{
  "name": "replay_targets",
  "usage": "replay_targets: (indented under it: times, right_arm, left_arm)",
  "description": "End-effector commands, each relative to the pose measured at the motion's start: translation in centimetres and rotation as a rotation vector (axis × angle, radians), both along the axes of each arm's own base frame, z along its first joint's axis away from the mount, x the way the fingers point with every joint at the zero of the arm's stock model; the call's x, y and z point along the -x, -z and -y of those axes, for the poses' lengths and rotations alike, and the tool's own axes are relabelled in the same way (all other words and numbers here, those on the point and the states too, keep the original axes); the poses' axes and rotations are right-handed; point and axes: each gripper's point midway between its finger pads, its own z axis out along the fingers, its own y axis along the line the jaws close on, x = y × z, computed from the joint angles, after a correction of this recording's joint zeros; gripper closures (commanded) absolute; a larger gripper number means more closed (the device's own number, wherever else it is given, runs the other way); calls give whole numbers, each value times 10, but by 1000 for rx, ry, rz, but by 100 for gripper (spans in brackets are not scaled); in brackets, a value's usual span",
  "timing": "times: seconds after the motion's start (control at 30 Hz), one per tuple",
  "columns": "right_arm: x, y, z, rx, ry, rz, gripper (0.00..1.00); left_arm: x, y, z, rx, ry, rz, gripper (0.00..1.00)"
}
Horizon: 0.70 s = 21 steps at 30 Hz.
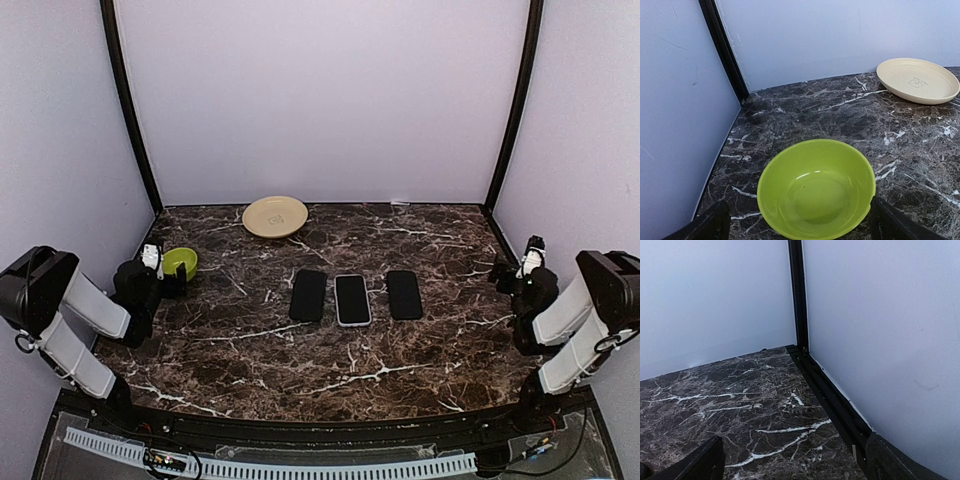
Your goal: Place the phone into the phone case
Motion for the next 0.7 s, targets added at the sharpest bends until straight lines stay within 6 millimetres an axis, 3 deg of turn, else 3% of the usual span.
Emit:
replay_targets:
  times: [0.0,0.03,0.67]
  right_arm:
    - [-20,-19,-13,36,-92,43,2]
    - [-22,-18,-14,36,-97,35,1]
    - [-28,-15,-15,41,-107,9,1]
  left_arm:
    - [-10,-27,-8,59,16,114,1]
    - [-6,-19,-8,76,27,95,1]
    - [-11,-20,-7,91,54,104,1]
